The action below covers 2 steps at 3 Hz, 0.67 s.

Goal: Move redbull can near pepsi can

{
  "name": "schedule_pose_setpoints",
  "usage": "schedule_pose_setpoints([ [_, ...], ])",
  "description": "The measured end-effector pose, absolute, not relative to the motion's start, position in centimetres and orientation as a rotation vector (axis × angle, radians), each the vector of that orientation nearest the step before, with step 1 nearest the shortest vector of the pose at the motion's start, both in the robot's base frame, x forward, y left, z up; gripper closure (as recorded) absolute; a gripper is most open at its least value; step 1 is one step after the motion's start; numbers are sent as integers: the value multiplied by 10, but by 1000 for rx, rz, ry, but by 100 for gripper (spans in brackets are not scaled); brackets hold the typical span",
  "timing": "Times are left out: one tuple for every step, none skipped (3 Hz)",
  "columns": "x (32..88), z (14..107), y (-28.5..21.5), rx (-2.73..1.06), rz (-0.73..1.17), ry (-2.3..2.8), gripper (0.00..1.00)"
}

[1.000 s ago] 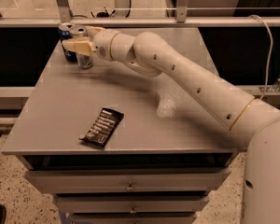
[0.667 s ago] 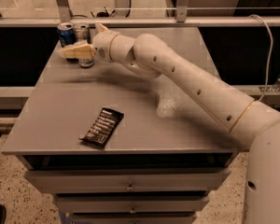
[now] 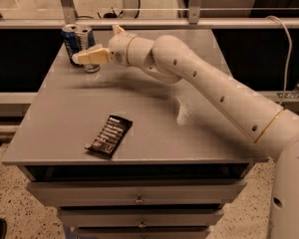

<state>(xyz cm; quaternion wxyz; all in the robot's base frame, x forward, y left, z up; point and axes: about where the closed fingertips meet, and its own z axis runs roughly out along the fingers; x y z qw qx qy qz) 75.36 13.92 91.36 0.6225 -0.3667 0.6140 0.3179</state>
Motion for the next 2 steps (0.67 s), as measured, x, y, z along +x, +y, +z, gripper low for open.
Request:
schedule_pose_setpoints([
  [763,918,51,-933,589,1450,0],
  [760,913,-38,-1004,468,1517,0],
])
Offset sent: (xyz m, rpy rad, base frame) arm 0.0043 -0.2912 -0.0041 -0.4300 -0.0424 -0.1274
